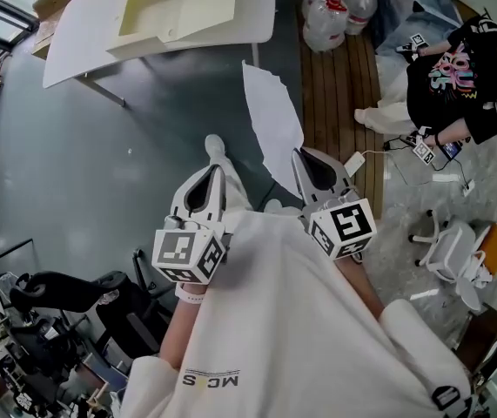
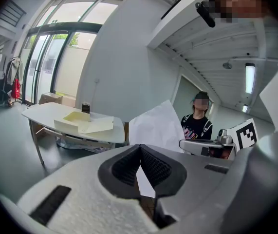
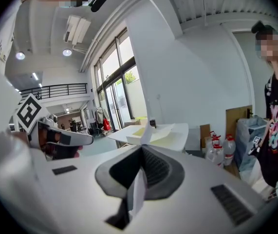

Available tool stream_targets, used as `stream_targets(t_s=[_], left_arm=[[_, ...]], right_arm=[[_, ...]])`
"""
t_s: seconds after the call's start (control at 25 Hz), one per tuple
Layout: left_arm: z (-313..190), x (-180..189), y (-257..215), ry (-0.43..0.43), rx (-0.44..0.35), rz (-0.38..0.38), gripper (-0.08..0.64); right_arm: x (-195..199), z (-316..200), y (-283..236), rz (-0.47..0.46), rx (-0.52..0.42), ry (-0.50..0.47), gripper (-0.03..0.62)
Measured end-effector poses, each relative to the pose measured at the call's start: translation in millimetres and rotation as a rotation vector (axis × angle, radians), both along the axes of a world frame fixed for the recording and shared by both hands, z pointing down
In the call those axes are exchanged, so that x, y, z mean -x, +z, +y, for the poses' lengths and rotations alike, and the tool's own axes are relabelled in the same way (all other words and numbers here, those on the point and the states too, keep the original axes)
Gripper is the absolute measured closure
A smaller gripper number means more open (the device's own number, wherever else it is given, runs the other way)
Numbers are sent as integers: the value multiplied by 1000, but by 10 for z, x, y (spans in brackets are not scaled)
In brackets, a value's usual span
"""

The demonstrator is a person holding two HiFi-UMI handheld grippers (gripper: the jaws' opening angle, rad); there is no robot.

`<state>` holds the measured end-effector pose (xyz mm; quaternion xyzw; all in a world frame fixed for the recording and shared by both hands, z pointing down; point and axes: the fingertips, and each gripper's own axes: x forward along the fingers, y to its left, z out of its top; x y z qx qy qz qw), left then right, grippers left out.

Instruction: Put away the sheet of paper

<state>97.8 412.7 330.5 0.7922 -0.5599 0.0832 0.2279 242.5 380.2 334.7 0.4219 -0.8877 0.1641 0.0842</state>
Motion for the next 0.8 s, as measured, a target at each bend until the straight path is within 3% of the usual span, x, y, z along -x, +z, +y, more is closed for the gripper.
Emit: stream_targets(t_s=[0.28, 0.6, 0.8], left_arm=[[-903, 520, 143, 21, 25, 24, 534], [-2289, 1243, 237, 115, 112, 34, 534], [-2862, 1673, 308, 142, 145, 59, 534]], right_arm=[[528, -750, 241, 27, 61, -28, 577], [1304, -2001, 301, 37, 163, 14, 577], [1746, -2635, 302, 56, 204, 31, 577]])
